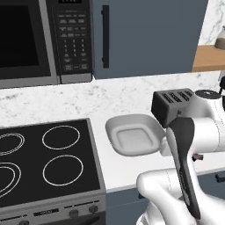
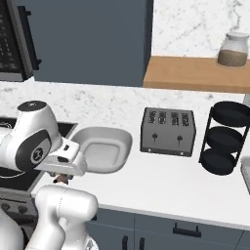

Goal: Place one tomato and one fish in each tupperware on the nearby counter, to pack two identical lunches.

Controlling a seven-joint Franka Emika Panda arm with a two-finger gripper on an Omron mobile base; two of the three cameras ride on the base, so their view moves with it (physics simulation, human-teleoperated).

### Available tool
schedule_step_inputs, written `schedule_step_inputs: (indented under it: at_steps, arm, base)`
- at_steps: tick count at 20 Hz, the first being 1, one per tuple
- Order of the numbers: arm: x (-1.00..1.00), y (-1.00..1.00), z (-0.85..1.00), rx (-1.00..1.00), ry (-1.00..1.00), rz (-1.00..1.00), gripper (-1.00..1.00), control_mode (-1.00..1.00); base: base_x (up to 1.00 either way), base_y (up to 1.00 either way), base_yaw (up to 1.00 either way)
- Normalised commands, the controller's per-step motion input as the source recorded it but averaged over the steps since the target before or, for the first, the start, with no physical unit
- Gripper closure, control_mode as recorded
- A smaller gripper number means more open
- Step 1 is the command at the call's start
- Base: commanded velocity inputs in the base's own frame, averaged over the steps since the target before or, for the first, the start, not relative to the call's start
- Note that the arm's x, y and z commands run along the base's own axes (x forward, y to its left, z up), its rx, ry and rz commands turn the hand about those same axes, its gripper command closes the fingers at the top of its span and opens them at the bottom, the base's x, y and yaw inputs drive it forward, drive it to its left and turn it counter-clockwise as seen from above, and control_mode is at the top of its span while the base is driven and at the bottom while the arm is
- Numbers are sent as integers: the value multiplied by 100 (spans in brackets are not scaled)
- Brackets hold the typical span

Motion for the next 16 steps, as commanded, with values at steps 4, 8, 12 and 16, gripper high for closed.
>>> schedule_step_inputs:
  at_steps: [4,8,12,16]
  arm:
    - [80,-9,-28,0,26,0,100,-100]
    - [98,0,-25,0,14,0,100,-100]
    - [100,2,-18,0,1,-2,100,-100]
    - [100,0,-47,0,7,0,100,-100]
  base:
    - [0,0,0]
    - [0,0,0]
    - [0,0,0]
    - [0,0,0]
